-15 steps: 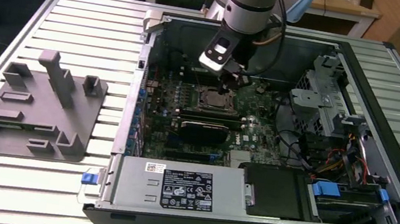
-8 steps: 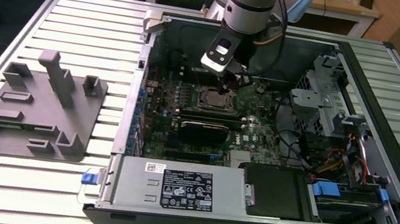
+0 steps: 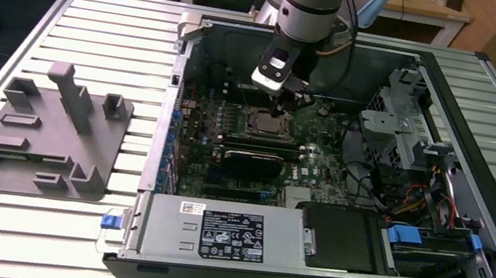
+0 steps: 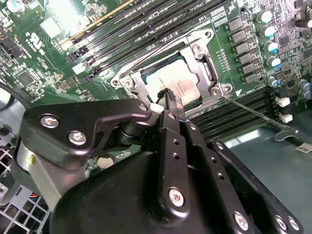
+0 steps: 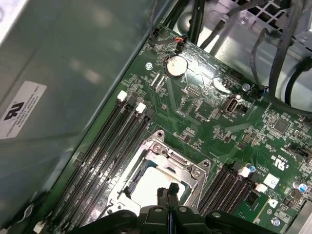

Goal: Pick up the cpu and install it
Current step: 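Close the cpu cover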

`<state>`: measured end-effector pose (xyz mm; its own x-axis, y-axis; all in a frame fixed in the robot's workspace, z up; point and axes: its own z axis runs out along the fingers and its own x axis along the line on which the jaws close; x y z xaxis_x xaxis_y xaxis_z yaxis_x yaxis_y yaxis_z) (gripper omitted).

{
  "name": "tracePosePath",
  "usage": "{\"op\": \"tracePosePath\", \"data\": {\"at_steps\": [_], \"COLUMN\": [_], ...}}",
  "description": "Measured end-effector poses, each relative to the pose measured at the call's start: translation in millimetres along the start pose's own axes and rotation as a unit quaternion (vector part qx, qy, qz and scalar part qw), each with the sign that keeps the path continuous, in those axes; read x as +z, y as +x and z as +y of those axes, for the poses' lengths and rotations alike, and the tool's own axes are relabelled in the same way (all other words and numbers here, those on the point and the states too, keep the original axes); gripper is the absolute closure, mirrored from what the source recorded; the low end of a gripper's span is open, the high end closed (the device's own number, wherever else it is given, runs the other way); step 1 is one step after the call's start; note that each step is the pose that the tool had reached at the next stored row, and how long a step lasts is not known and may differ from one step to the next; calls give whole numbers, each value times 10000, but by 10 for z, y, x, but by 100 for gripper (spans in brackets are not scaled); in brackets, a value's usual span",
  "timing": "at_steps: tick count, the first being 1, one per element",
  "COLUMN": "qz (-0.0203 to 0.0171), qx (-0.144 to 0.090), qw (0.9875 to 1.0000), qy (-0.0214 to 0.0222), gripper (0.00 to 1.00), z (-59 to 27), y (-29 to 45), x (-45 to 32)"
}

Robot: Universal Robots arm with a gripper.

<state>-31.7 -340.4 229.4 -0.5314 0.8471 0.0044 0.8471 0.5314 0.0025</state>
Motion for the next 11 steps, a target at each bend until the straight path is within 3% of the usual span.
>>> {"op": "tracePosePath", "data": {"at_steps": [11], "qz": [1], "qx": [-341], "qw": [9994], "qy": [1], "gripper": [89], "z": [0], "y": [0], "x": [0]}}
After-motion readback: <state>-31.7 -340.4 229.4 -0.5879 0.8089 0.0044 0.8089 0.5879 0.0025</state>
